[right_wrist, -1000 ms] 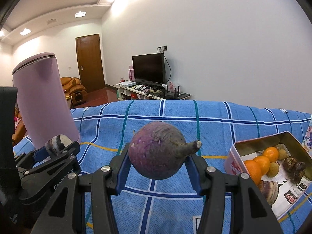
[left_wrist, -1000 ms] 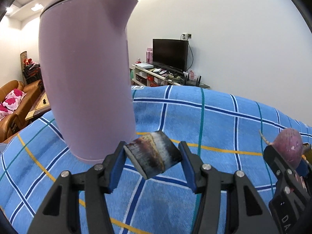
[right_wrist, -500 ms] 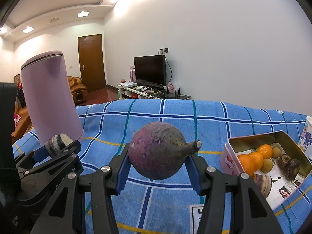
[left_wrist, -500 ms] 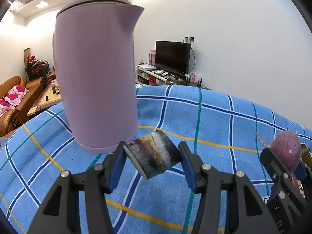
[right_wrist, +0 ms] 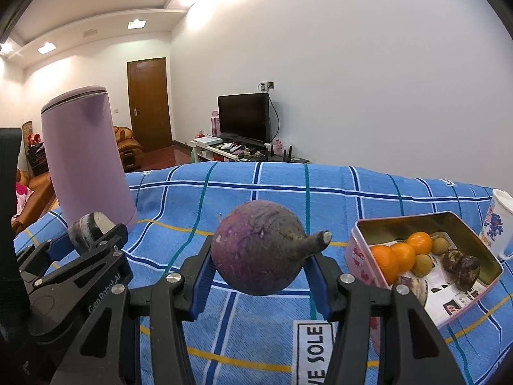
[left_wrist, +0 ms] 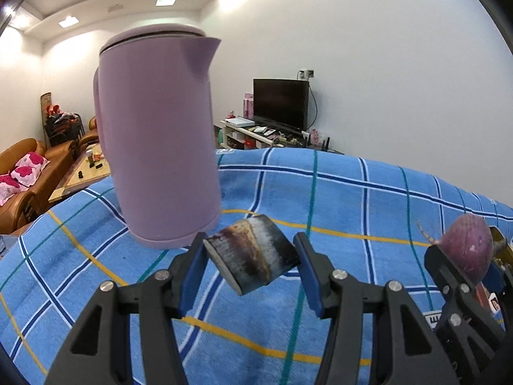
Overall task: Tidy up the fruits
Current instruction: 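Carry the purple root and sugarcane piece over the tin box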
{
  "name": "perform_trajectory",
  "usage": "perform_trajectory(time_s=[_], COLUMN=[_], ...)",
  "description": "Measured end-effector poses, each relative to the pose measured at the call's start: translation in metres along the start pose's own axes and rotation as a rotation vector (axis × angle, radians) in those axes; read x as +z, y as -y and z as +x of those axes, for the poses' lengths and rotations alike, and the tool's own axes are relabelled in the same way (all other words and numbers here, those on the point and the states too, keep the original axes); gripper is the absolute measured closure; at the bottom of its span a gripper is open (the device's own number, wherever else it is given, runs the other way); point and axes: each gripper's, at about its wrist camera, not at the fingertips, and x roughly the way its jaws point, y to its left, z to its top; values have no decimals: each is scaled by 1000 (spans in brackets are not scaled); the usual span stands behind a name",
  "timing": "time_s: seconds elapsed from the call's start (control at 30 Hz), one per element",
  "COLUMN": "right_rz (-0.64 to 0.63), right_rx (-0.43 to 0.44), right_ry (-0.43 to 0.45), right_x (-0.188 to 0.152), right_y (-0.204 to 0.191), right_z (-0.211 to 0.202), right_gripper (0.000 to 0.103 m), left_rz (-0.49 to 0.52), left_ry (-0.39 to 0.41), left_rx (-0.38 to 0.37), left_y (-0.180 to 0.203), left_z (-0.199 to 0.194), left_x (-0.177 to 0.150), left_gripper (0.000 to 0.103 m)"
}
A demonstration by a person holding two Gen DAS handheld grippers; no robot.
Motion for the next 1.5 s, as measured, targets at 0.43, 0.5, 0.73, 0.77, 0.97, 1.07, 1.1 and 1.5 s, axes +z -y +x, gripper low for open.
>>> perform_trajectory(time_s=[0.43, 0.5, 0.73, 0.77, 0.97, 1.07, 1.1, 1.5], right_rz=[-6, -8, -11, -11, -9, -11, -12, -12], right_rx=[-12, -14, -20, -22, -34, -40, -42, -73], right_ry=[6, 6, 6, 6, 10, 12, 12, 21], right_x=[-5, -5, -8, -8, -10, -11, -12, -15], right_y=[10, 12, 20, 22, 32, 38, 40, 69], right_z=[-13, -15, -22, -22, -28, -32, -33, -45], right_gripper=[49, 49, 49, 49, 49, 49, 49, 49], left_rz=[25, 32, 51, 54, 67, 75, 78, 123], left_ry=[19, 21, 26, 27, 31, 27, 27, 24], left_rx=[-4, -9, -25, -26, -31, -38, -39, -73], left_y=[11, 15, 25, 27, 35, 40, 42, 72], left_z=[-14, -16, -25, -26, -31, -33, -34, -45], left_x=[-4, -5, -9, -10, -12, -14, -15, -21], left_gripper=[47, 47, 47, 47, 47, 47, 47, 47])
